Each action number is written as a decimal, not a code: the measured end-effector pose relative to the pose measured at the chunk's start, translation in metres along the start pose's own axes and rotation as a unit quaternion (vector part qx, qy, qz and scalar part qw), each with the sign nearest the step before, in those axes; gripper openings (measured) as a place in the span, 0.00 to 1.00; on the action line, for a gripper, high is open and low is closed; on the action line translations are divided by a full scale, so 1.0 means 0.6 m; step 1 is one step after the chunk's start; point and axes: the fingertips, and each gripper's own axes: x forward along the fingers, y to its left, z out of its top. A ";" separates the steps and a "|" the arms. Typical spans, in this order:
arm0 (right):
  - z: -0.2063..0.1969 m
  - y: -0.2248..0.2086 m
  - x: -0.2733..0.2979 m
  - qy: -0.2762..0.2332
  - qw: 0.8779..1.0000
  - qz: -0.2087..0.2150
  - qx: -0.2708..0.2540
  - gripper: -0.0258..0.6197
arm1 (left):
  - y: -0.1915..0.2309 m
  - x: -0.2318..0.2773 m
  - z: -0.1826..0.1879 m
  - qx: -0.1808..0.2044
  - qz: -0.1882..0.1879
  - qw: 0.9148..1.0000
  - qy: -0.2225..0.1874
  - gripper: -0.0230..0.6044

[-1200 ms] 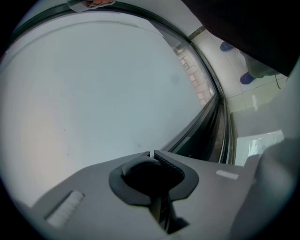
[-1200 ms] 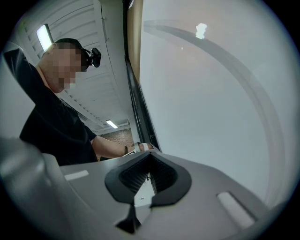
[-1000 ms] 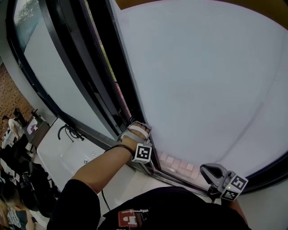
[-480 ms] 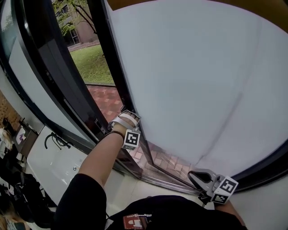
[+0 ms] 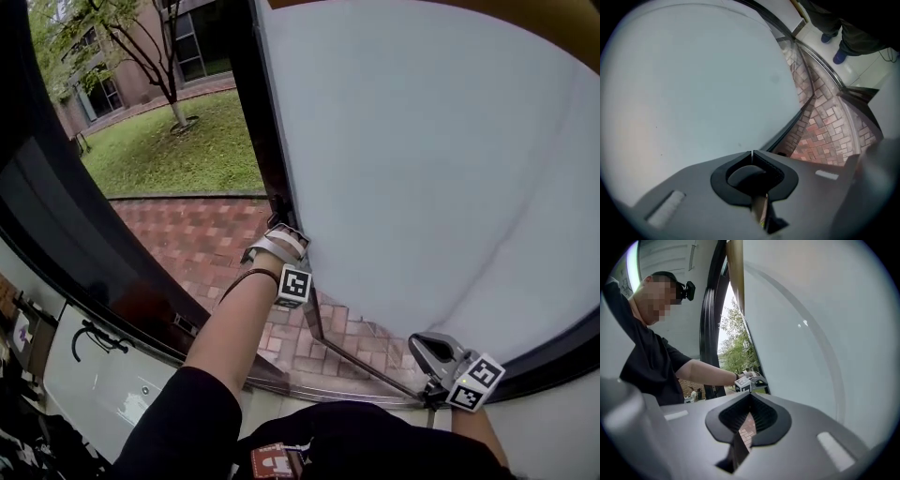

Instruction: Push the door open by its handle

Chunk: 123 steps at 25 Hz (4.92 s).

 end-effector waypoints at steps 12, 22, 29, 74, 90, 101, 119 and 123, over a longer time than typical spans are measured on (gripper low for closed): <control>-0.011 -0.106 0.142 0.062 0.997 -0.004 -0.048 0.04 | 0.134 0.177 0.049 0.020 0.053 0.993 -0.100 0.05; 0.029 -0.295 0.206 0.089 0.994 0.009 -0.061 0.04 | 0.306 0.362 0.168 0.061 0.094 0.978 -0.178 0.04; 0.096 -0.520 0.237 0.048 0.987 -0.119 -0.098 0.04 | 0.454 0.481 0.282 0.099 0.135 0.955 -0.246 0.03; 0.145 -0.938 0.304 0.039 0.967 -0.244 -0.063 0.04 | 0.182 0.623 -0.074 -0.822 -0.114 0.396 -0.392 0.03; 0.146 -0.883 0.382 0.053 0.969 -0.231 -0.075 0.04 | 0.160 0.566 -0.119 -0.801 -0.105 0.415 -0.418 0.03; 0.119 -0.891 0.315 0.078 0.983 -0.146 -0.078 0.04 | 0.167 0.443 0.005 -0.845 -0.078 0.400 -0.347 0.03; 0.112 -0.733 0.294 0.058 0.971 -0.218 -0.082 0.04 | 0.129 0.426 -0.038 -0.796 -0.126 0.419 -0.418 0.03; 0.118 -0.730 0.269 0.053 0.967 -0.236 -0.084 0.04 | 0.136 0.432 -0.030 -0.793 -0.128 0.415 -0.427 0.03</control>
